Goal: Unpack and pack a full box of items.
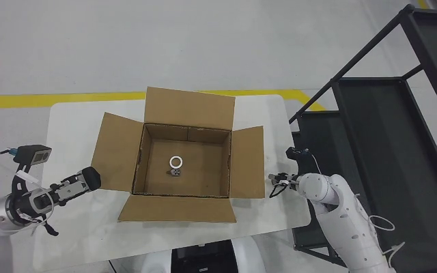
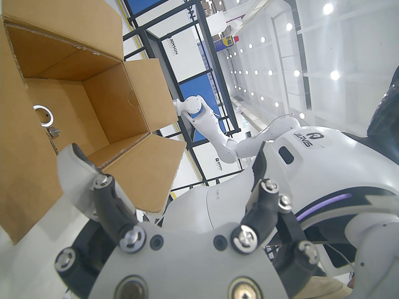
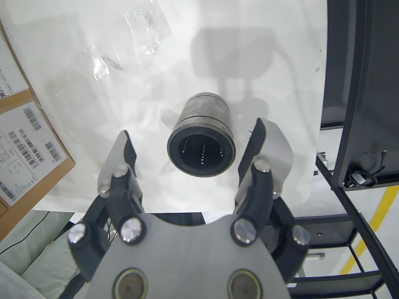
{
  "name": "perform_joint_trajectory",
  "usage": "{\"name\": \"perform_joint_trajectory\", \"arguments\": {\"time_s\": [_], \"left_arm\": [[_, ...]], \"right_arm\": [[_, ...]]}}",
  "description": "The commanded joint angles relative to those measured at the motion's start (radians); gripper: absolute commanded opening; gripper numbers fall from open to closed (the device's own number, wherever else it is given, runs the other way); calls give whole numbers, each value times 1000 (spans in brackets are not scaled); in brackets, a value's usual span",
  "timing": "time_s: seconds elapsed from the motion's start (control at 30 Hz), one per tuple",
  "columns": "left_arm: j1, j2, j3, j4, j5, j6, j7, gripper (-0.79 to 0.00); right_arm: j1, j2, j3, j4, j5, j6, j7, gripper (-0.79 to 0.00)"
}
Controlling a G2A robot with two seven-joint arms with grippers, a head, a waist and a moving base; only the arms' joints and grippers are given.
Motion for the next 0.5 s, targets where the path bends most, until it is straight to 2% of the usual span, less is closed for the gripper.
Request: {"name": "perform_joint_trajectory", "arguments": {"time_s": [0.0, 0.27, 0.47], "left_arm": [[0, 0, 0, 0, 0, 0, 0, 0], [0, 0, 0, 0, 0, 0, 0, 0], [0, 0, 0, 0, 0, 0, 0, 0]], "right_arm": [[1, 1, 1, 7, -5, 7, 8, -785], [-18, 6, 23, -21, 1, 2, 27, -785], [-92, 17, 92, -126, 11, -20, 36, -785]]}}
